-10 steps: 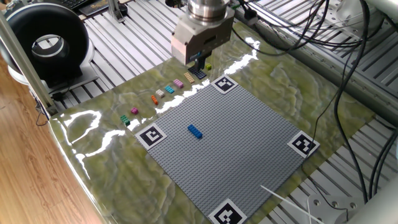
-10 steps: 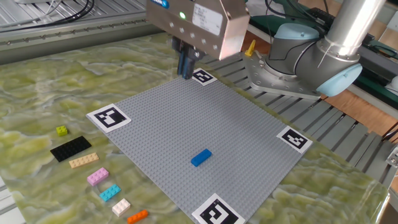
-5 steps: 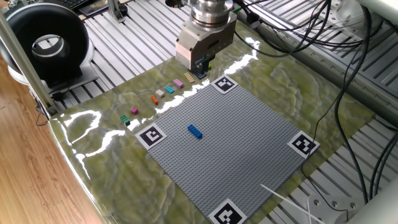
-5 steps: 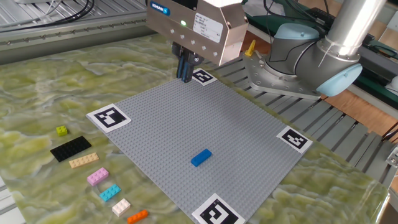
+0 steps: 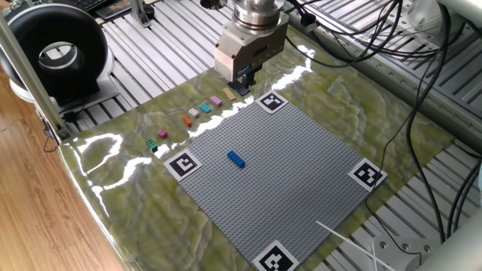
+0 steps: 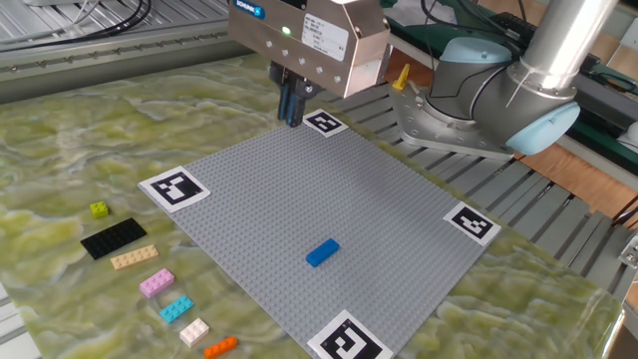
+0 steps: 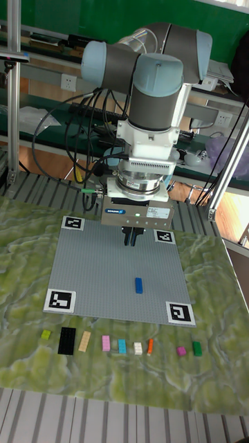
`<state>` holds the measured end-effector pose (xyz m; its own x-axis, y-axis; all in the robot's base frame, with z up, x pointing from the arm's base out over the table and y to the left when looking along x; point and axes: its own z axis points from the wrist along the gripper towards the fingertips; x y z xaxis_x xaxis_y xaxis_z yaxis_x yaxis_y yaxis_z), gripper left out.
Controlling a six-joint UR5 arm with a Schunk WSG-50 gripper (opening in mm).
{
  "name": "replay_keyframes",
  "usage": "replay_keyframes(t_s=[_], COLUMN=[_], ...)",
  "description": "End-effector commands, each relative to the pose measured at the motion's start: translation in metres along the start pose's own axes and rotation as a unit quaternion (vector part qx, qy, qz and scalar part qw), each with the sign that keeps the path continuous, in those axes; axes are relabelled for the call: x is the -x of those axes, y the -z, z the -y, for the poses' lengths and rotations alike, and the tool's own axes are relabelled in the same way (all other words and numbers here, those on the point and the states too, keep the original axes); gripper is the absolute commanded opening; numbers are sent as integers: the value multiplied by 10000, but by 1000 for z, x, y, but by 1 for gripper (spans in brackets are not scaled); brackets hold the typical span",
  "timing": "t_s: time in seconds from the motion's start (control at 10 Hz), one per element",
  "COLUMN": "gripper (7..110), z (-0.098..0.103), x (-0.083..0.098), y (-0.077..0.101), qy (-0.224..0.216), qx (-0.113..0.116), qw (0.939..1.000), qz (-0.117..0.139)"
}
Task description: Stack small Lego blocks randomly, one at a time
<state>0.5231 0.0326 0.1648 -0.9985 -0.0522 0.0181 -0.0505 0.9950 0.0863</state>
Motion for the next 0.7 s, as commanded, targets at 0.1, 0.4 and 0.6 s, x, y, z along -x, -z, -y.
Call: replay_keyframes(t_s=[0.1,0.4,0.6], gripper=[7,7,7], z=[-2,7,18], x=[-19,-12,-8], y=[2,2,2], qy=[-280,-189,5], qx=[70,-123,-322], qw=[9988,9995,9993], qz=[-394,-239,-169])
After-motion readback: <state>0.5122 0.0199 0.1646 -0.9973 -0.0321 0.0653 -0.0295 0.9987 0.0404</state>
